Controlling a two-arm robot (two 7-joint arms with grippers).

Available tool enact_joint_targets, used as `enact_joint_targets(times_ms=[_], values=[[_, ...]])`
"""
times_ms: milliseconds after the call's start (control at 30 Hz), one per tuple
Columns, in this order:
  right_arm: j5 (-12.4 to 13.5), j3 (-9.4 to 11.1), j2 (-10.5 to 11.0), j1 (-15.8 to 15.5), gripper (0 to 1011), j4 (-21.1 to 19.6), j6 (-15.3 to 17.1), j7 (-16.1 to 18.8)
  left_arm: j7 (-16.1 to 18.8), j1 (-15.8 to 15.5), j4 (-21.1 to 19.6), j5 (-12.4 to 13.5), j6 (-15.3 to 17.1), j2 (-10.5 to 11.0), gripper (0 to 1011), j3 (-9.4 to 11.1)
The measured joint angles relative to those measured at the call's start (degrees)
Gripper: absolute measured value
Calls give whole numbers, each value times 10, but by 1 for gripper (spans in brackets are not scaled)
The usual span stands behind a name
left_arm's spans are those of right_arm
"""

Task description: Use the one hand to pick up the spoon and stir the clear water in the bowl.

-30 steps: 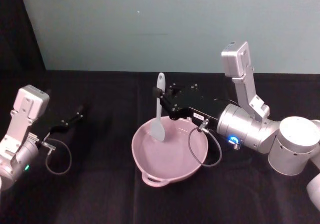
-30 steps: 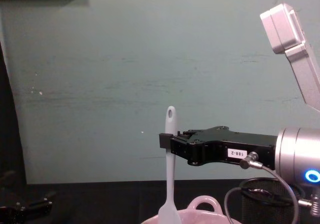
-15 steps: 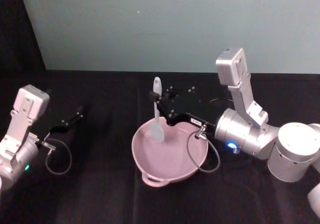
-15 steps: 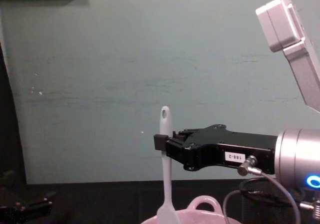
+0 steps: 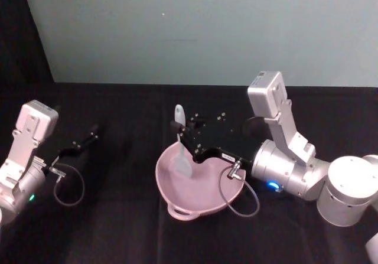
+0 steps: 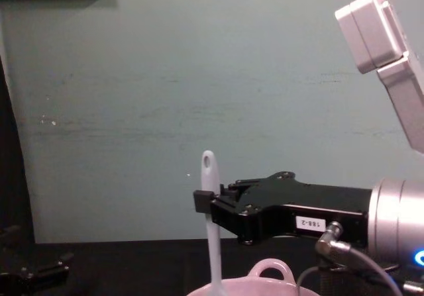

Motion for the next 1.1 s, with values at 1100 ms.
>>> enact_joint_targets(times_ms=[1100], values=[[-39, 65, -26, -23, 117, 34, -24, -33, 0, 0, 0, 0, 0, 0, 1005, 0]])
